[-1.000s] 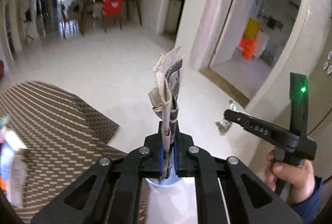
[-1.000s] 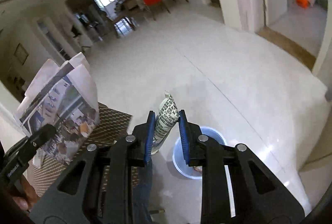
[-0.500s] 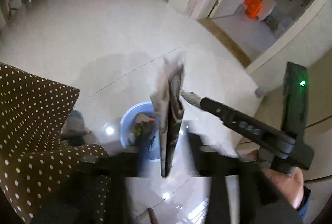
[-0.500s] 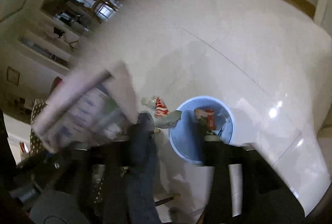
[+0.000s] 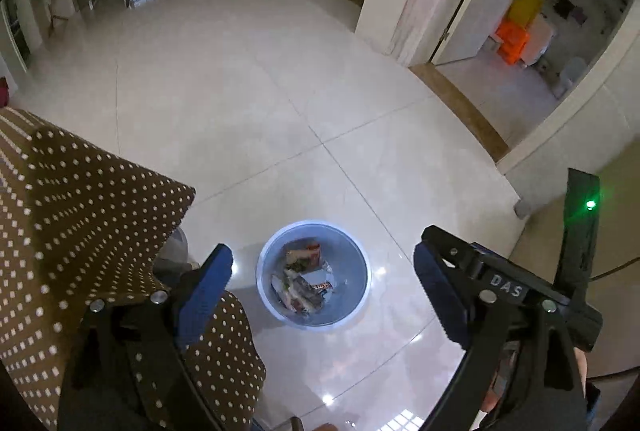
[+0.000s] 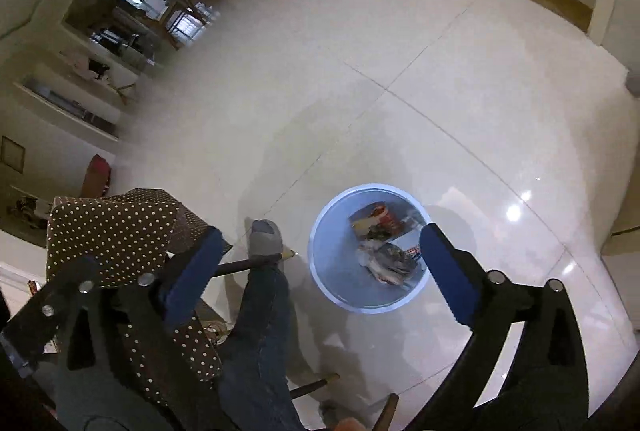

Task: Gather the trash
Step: 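Open both grippers over the blue bucket to drop the newspaper and bar, then move both open grippers back over the table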

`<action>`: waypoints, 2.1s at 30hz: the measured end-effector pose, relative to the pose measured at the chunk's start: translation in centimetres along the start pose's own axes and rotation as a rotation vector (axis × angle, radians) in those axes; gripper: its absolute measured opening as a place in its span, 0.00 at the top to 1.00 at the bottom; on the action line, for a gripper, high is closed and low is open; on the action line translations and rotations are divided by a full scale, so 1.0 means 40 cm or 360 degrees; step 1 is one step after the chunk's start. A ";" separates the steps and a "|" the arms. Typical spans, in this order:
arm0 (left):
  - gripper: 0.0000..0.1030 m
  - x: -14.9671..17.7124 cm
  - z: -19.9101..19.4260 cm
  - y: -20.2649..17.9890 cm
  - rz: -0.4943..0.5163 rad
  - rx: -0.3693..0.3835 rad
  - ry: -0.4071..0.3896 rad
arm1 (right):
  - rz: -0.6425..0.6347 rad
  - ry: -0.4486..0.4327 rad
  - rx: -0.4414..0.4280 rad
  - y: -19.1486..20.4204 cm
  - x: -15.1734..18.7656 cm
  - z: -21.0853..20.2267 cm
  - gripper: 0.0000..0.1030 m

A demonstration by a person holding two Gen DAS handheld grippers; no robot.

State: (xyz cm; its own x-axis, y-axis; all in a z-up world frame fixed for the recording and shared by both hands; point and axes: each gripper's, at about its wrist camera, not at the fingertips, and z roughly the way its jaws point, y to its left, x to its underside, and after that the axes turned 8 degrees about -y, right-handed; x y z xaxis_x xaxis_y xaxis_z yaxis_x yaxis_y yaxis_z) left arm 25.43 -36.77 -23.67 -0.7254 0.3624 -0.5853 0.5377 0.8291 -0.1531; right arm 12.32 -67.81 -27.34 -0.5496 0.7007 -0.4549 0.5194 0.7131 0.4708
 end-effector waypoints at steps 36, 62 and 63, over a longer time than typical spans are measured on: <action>0.11 0.077 -0.700 0.232 -0.0080 -0.0091 -0.0762 | -0.0434 -0.0453 -0.0273 0.518 0.084 -0.408 0.06; 0.11 0.303 -0.814 0.680 -0.0340 -0.0715 -0.0803 | -0.0826 -0.0141 -0.0439 0.857 0.362 -0.233 0.06; 0.11 0.319 -0.814 0.692 -0.0355 -0.0726 -0.0796 | -0.0838 -0.0113 -0.0442 0.871 0.376 -0.214 0.06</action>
State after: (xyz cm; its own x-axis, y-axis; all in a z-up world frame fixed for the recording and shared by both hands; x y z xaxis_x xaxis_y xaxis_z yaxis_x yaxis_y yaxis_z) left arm 17.06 4.67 -9.46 -0.4542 0.0149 -0.8908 0.0865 0.9959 -0.0275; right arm 16.56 -32.62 -11.28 -0.6365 0.2612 -0.7257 -0.0065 0.9391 0.3437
